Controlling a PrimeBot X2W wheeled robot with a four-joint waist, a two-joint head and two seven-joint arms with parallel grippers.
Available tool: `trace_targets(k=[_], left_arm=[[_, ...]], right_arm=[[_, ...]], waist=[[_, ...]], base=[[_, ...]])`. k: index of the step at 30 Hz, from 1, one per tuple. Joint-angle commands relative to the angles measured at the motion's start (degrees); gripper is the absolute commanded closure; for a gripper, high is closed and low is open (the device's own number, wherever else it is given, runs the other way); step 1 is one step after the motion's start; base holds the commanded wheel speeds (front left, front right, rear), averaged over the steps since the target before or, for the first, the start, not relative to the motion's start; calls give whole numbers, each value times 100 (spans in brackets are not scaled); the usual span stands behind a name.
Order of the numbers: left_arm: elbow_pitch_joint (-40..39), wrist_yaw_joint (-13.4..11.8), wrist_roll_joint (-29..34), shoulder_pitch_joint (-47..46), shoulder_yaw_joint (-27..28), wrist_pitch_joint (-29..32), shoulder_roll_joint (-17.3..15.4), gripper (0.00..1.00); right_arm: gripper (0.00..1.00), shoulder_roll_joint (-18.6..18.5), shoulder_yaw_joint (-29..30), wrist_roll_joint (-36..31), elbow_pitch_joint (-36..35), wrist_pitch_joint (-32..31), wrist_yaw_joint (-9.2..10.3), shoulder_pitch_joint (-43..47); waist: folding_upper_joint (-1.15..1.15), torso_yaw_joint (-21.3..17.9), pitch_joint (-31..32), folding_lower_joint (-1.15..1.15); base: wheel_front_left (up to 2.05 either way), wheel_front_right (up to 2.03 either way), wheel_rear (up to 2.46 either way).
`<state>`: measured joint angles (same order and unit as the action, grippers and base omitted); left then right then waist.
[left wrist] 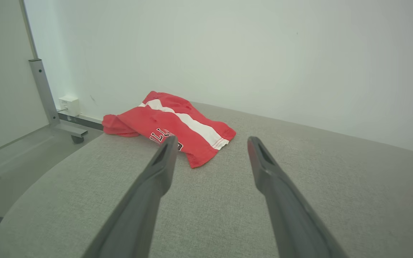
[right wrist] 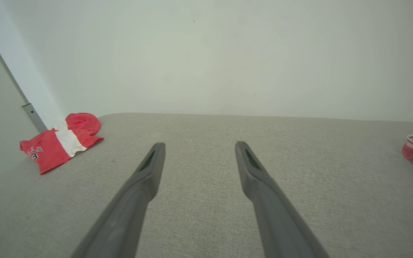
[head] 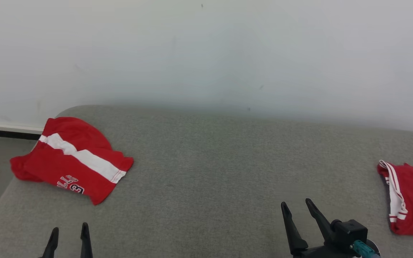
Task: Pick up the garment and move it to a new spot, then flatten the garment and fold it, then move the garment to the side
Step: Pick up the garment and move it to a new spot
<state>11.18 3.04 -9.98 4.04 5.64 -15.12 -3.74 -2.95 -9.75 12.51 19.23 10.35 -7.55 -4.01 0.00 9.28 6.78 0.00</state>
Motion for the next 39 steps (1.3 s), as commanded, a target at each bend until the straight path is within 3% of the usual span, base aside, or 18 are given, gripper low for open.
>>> trace_targets(k=[1,6,13,27,39], left_arm=[[0,-8,40,84,23,-1,-47,0],[-21,-36,29,144,114,-1,-123,0],[-125,-91,-19,237,186,-1,-149,0],[-345,-224,-158,470,383,-1,-72,0],[-101,-154,-193,97,332,81,-193,0]], right_arm=[[0,9,-13,40,12,38,16,32],[0,9,-176,143,137,111,16,-10],[0,5,-316,50,243,125,16,-175],[0,6,-541,30,523,162,16,-533],[0,5,-446,-3,542,185,16,-396]], waist=[[0,522,50,0],[0,1075,91,0],[0,1503,40,0],[0,1683,-137,0],[0,1691,-174,0]], base=[[0,0,0],[0,0,0],[0,0,0],[0,0,0],[0,0,0]])
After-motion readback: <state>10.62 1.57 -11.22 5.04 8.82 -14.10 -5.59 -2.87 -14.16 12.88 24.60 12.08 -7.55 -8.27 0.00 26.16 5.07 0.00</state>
